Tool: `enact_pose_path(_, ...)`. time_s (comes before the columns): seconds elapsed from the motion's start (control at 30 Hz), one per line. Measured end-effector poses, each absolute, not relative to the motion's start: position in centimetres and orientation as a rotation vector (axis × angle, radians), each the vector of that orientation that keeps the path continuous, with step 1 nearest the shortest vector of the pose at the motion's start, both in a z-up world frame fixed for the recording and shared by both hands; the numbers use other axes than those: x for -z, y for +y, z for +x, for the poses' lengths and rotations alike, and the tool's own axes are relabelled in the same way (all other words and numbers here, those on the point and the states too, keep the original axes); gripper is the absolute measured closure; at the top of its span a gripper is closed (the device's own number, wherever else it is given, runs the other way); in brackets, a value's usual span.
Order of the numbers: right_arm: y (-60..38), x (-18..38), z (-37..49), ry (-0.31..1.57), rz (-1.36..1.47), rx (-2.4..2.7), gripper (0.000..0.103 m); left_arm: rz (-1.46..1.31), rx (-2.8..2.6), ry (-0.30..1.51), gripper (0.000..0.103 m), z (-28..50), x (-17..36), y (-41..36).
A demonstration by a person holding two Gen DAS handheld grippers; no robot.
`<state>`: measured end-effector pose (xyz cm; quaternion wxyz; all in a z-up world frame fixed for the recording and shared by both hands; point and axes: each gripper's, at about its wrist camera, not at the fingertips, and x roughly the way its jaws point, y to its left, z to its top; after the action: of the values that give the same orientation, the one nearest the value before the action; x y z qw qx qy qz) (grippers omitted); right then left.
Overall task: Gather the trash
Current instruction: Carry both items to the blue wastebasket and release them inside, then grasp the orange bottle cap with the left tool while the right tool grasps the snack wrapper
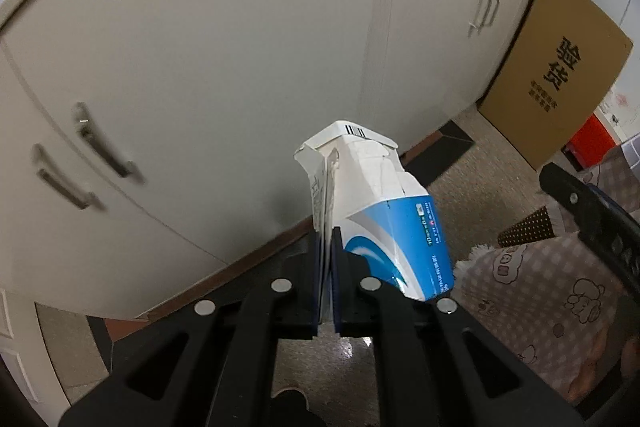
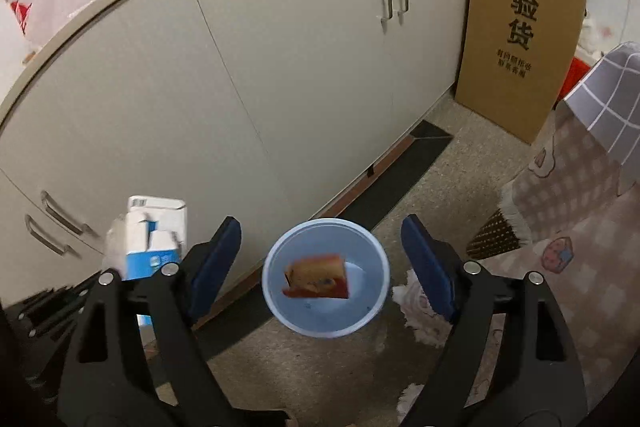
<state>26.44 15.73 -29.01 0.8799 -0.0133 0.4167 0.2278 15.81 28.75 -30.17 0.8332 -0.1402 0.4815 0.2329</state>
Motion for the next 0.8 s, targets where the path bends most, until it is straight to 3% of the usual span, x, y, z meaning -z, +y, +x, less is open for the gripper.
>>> enact_pose_path(0.53, 12.6, 24.2, 24.4, 0.584, -0.045, -0.373, 0.016, -0.326, -0.352, 1.063, 0.094, 22.9, 31.4, 27.9)
enact_pose_path(0.57, 12.1, 23.8, 24.3, 0.569, -0.030, -0.362, 0.016, -0.338, -0.356, 1.068, 0.082, 22.9, 31.4, 28.1)
enact_pose_path(0.6, 11.8, 23.5, 24.3, 0.563, -0.018, -0.356, 0.015, -0.350, -0.366, 1.071, 0.054, 23.2, 31.2, 28.1)
enact_pose_path(0.63, 11.6, 23.3, 24.3, 0.562, -0.010, -0.356, 0.015, -0.371, -0.378, 1.054, 0.043, 23.1, 30.6, 28.3)
enact_pose_path(0.67, 11.3, 23.0, 24.3, 0.564, -0.001, -0.352, 0.015, -0.383, -0.384, 1.028, 0.037, 22.7, 30.1, 28.3)
enact_pose_path(0.8, 10.5, 21.9, 23.9, 0.566, 0.023, -0.345, 0.015, -0.411, -0.371, 0.987, 0.037, 21.5, 27.9, 27.9)
